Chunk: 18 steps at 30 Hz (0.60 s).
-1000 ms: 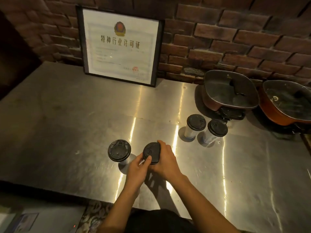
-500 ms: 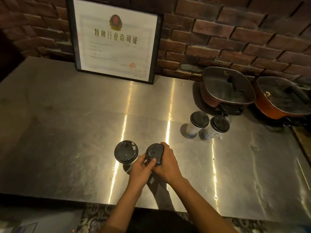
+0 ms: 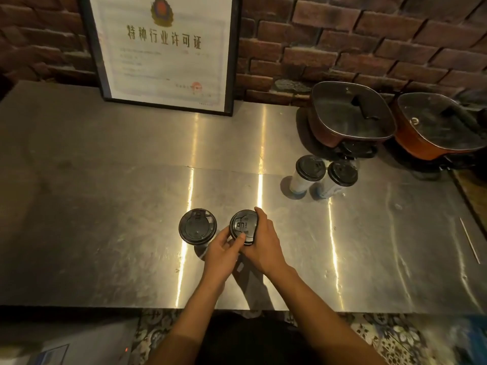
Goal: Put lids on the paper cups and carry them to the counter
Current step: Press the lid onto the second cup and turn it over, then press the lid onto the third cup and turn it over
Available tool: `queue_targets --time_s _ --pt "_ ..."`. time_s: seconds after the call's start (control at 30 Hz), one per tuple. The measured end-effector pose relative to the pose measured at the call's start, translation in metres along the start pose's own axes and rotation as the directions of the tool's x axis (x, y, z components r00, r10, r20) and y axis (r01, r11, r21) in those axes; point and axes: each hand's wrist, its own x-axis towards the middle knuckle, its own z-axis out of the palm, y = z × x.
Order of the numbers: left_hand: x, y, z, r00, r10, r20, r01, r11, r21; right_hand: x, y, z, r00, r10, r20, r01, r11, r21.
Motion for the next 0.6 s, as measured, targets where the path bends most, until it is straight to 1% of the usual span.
queue_targets --time_s 0.17,0.23,0.3,0.37,0.4,0.43,0.5,0.57,0.6 --pt "-0.005 0.001 0.008 0.999 -0.023 -0.042 0.023 1.0 -0.009 0.006 0.001 -0.006 0.997 -0.002 0.081 0.002 1.0 0.001" --pt "-0.01 -0.002 0.013 0.996 -0.064 -0.064 0.063 0.998 -0.014 0.007 0.003 -0.011 0.992 -0.002 0.13 -0.001 1.0 0.018" --pt "-0.015 -0.006 0.02 0.988 -0.105 -0.117 0.104 0.994 -0.021 0.007 0.006 -0.019 0.985 -0.038 0.166 0.034 0.999 0.026" --pt "-0.021 -0.01 0.032 0.965 -0.179 -0.193 0.165 0.982 -0.088 0.007 0.011 -0.033 0.976 -0.082 0.201 0.08 0.997 0.02" --pt "-0.024 -0.011 0.04 0.951 -0.231 -0.206 0.208 0.97 -0.128 0.007 0.014 -0.042 0.971 -0.098 0.218 0.095 0.995 0.025" --pt "-0.027 -0.013 0.047 0.938 -0.28 -0.205 0.251 0.955 -0.158 0.007 0.017 -0.051 0.967 -0.114 0.229 0.108 0.993 0.038" --pt "-0.036 -0.012 0.068 0.923 -0.355 -0.15 0.332 0.929 -0.162 0.011 0.028 -0.075 0.965 -0.146 0.219 0.134 0.988 0.071" --pt "-0.042 -0.006 0.094 0.923 -0.375 -0.081 0.363 0.922 -0.133 0.017 0.04 -0.101 0.968 -0.183 0.171 0.167 0.981 0.101" --pt "-0.042 0.0 0.107 0.93 -0.363 -0.057 0.353 0.926 -0.13 0.021 0.045 -0.114 0.971 -0.2 0.132 0.187 0.977 0.101"
